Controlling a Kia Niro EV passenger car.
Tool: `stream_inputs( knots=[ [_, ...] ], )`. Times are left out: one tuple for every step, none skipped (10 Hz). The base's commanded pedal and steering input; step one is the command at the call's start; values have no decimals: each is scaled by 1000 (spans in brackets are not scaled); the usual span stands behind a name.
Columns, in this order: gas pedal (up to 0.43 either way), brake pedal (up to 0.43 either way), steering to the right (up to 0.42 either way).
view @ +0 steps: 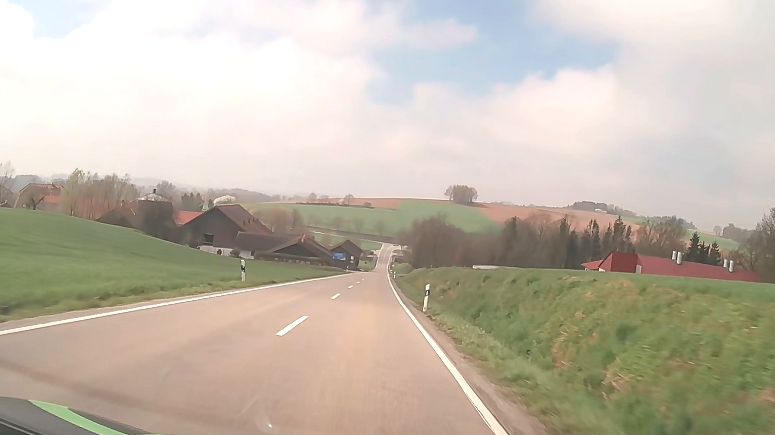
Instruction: Follow the waypoints while adhering to traffic rules and regulations
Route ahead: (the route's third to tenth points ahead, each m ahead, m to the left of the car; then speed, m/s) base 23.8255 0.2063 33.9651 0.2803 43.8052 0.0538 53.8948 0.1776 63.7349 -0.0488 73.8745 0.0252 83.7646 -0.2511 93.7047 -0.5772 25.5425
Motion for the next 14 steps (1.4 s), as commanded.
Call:
stream_inputs(
  knots=[
    [0,0,-1],
    [0,0,-1],
    [0,0,-1],
    [0,0,-1],
    [0,55,-1],
    [0,110,-1],
    [0,116,-1],
    [0,122,-1],
    [0,122,0],
    [0,122,-1],
    [0,122,0],
    [0,122,-1],
    [0,128,-1],
    [0,134,-1]
  ],
)
